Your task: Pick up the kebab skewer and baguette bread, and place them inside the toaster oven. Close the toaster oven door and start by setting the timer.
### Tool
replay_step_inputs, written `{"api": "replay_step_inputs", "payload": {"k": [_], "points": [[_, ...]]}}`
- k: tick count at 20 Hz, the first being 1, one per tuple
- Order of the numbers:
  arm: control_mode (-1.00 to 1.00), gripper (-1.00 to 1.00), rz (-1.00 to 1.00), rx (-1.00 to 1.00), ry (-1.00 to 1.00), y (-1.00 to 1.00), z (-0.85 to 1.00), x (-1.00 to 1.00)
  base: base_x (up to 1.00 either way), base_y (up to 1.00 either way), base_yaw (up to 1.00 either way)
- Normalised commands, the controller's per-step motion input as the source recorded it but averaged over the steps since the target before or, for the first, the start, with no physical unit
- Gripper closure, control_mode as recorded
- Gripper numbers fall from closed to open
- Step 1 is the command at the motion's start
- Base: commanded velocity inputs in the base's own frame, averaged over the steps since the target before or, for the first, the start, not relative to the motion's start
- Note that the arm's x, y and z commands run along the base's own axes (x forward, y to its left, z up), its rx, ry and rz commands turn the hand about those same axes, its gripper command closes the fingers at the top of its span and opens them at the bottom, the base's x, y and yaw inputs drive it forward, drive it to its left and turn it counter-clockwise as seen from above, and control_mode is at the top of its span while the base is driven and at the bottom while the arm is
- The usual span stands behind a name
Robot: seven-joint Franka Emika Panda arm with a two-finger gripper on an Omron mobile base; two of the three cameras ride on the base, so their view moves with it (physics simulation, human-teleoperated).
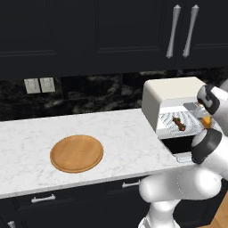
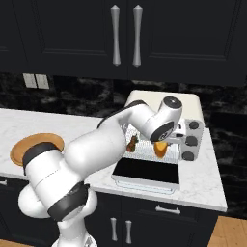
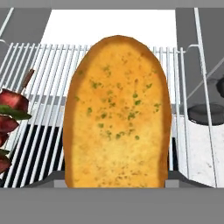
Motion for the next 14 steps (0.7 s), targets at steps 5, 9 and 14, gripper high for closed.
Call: {"api": "replay_step_inputs", "payload": {"k": [5, 9, 14], "points": [[-1.0, 1.0, -0.02, 0.03, 0.0, -0.08, -0.33, 0.24, 0.0, 0.0, 0.0], [-1.0, 1.0, -0.02, 0.02, 0.0, -0.01, -0.35, 0.24, 0.0, 0.0, 0.0], [-1.0, 1.0, -0.02, 0.03, 0.0, 0.0, -0.18, 0.31, 0.0, 0.0, 0.0]]}}
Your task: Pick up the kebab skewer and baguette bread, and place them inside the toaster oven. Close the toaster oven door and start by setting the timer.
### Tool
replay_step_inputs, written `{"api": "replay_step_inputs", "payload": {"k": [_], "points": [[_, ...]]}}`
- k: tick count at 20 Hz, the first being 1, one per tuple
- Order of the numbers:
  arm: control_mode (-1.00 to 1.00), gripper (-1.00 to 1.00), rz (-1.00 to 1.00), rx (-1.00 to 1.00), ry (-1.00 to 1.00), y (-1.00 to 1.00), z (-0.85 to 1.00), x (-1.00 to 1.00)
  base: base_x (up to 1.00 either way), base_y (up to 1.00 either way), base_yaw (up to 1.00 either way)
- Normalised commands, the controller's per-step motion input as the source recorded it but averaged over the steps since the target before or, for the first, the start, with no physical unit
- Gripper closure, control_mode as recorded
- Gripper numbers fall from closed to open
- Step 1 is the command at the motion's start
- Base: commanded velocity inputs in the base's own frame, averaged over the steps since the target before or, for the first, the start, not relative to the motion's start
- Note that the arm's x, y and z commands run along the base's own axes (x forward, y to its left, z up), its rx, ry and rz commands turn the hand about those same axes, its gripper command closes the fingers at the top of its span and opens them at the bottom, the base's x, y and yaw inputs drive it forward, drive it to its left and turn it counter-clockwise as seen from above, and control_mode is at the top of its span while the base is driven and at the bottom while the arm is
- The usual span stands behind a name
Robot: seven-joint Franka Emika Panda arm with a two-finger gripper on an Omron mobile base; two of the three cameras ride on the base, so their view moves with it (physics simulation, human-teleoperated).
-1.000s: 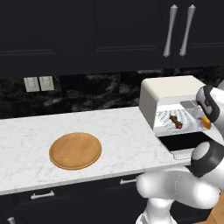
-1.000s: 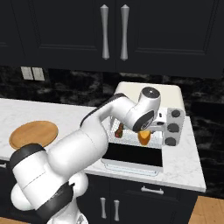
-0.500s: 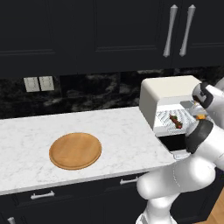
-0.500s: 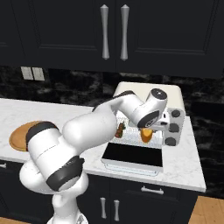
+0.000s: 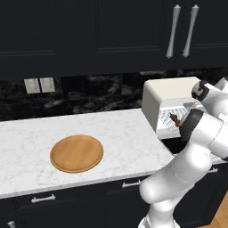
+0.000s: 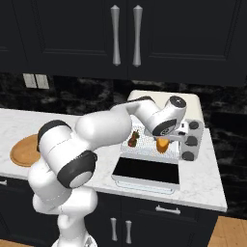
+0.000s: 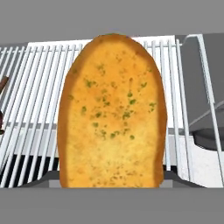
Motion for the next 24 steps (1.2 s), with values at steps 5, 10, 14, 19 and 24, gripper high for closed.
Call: {"api": "replay_step_inputs", "payload": {"k": [5, 10, 14, 19, 24], "points": [[-1.0, 1.0, -0.02, 0.01, 0.0, 0.0, -0.36, 0.02, 0.0, 0.0, 0.0], [-1.0, 1.0, -0.01, 0.01, 0.0, 0.03, -0.5, 0.0, 0.0, 0.0, 0.0], [-1.0, -1.0, -0.01, 0.0, 0.0, 0.11, -0.5, 0.0, 0.0, 0.0, 0.0], [-1.0, -1.0, 0.0, 0.0, 0.0, 0.04, -0.35, -0.02, 0.0, 0.0, 0.0], [-1.0, -1.0, 0.0, 0.0, -0.01, 0.0, -0.13, -0.08, 0.0, 0.0, 0.0]]}}
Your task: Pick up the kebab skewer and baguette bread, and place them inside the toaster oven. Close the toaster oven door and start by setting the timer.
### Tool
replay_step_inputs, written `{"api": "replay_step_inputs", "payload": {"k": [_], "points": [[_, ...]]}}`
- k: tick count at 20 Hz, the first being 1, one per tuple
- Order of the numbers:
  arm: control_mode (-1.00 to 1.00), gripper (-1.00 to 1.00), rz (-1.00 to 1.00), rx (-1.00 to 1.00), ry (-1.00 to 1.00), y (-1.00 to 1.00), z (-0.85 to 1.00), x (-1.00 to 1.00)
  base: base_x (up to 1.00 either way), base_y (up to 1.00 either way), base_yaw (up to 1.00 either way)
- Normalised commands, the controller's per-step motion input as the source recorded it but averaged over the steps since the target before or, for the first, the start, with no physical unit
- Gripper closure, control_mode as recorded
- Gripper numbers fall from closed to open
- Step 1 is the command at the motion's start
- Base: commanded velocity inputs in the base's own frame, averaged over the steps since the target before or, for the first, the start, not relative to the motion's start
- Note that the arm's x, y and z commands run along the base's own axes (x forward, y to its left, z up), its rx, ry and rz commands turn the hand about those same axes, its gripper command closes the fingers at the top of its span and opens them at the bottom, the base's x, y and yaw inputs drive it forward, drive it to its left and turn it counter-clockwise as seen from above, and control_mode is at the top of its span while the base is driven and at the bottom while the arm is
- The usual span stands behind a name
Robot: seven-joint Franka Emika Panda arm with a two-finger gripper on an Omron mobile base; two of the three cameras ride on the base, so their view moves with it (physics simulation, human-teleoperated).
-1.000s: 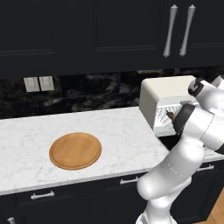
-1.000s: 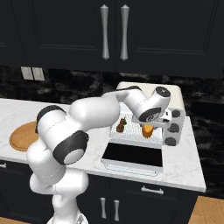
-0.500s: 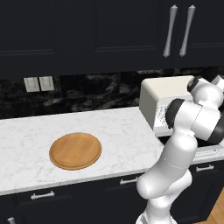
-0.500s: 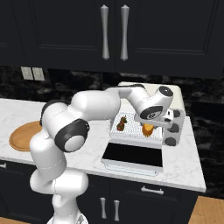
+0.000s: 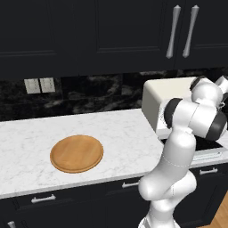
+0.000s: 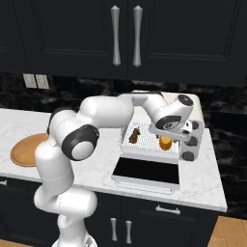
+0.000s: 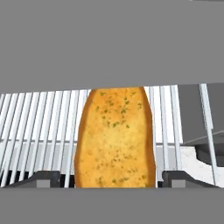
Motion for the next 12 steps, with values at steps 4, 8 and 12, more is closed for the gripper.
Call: {"api": "replay_step_inputs", "payload": {"k": [4, 8, 12], "points": [[-1.0, -1.0, 0.0, 0.0, 0.0, 0.0, 0.0, -0.13, 0.0, 0.0, 0.0], [-1.0, -1.0, 0.0, 0.0, -0.03, 0.0, 0.05, -0.04, 0.0, 0.0, 0.0], [-1.0, -1.0, -0.03, 0.0, -0.03, 0.04, 0.47, -0.24, 0.0, 0.0, 0.0]]}}
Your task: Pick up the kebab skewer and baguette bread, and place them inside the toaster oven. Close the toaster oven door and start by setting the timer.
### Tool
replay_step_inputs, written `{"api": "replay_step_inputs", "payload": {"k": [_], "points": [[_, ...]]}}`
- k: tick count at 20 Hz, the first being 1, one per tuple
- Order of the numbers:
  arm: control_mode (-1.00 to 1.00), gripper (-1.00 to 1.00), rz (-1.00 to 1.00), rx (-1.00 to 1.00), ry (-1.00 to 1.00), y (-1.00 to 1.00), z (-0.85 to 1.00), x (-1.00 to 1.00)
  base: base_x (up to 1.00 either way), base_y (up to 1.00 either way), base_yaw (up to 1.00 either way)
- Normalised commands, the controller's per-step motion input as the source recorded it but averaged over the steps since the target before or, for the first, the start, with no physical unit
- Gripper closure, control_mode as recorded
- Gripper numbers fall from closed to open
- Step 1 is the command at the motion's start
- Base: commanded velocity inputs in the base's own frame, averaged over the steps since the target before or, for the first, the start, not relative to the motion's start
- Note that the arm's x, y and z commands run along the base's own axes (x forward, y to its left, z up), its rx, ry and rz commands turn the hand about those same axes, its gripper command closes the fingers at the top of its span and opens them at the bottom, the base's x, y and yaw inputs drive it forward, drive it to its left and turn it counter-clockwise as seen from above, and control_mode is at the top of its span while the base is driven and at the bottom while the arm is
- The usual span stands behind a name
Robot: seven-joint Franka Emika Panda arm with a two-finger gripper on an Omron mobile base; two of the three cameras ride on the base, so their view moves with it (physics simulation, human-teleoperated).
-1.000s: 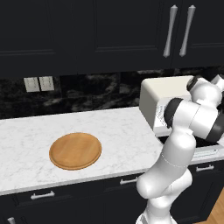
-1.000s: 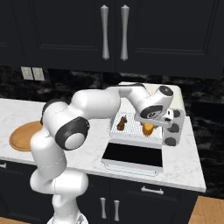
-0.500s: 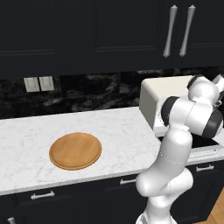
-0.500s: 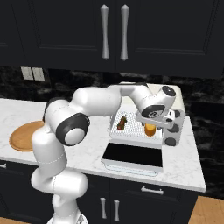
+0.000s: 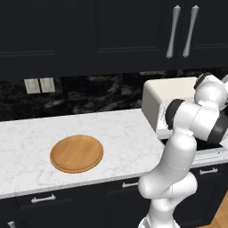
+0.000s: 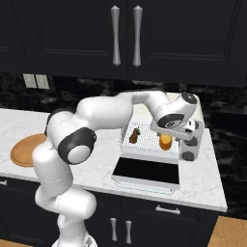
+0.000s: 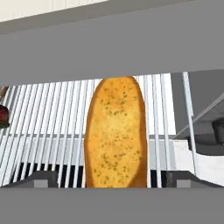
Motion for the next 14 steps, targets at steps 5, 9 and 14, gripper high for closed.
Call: {"api": "replay_step_inputs", "payload": {"k": [5, 9, 14], "points": [[-1.0, -1.0, -0.21, 0.0, -0.02, 0.29, 0.09, -0.96, 0.0, 0.0, 0.0], [-1.0, -1.0, -0.2, 0.0, 0.06, 0.29, -0.03, -0.78, 0.0, 0.0, 0.0], [-1.0, -1.0, -0.21, -0.01, 0.07, 0.53, -0.41, -0.43, 0.0, 0.0, 0.0]]}}
